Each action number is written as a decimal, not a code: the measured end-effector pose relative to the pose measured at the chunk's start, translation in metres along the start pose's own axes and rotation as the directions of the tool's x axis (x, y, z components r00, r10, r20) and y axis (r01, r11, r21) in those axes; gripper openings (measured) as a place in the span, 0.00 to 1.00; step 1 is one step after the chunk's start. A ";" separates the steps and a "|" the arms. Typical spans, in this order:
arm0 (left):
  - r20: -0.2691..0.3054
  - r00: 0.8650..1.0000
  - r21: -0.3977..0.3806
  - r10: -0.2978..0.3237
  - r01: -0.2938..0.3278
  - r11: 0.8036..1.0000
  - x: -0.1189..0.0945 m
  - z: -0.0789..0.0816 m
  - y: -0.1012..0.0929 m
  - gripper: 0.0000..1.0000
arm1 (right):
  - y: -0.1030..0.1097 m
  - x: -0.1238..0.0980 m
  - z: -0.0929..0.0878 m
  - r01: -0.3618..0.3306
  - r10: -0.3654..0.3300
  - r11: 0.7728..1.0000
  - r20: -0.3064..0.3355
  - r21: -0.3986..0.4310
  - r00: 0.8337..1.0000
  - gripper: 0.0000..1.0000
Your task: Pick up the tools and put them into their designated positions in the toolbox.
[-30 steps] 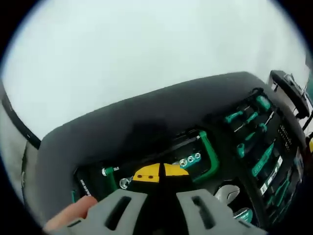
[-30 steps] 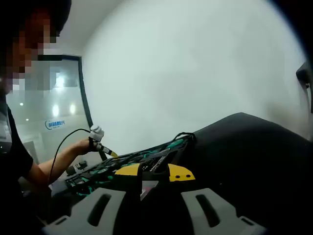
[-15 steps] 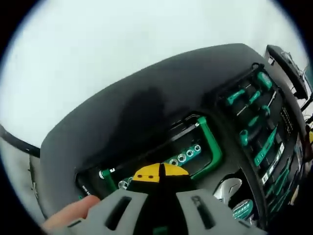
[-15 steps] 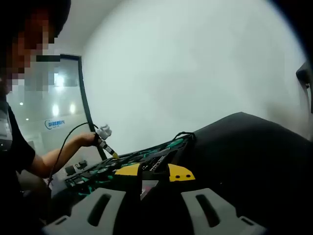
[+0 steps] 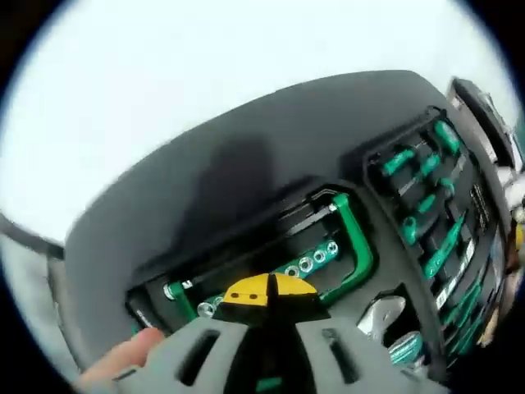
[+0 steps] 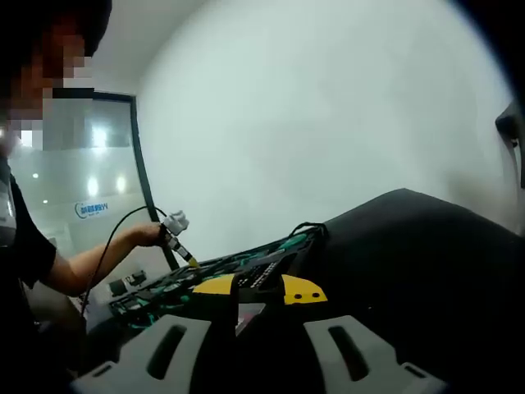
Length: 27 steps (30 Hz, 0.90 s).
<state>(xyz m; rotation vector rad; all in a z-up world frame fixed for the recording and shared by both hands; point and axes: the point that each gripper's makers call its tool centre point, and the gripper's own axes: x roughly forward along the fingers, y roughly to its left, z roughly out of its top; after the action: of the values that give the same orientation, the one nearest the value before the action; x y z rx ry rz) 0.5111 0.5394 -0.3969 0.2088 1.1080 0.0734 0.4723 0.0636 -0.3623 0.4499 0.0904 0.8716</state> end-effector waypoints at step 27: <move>-0.073 0.996 0.016 0.046 -0.045 0.999 0.008 -0.021 0.035 0.00 | -0.001 0.002 -0.004 0.004 -0.004 1.000 -0.015 0.003 1.000 0.17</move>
<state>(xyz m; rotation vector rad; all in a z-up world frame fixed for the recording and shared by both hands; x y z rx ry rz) 0.4971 0.5776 -0.4060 0.2457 1.1776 0.1152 0.4734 0.0652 -0.3659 0.4461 0.1060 0.8714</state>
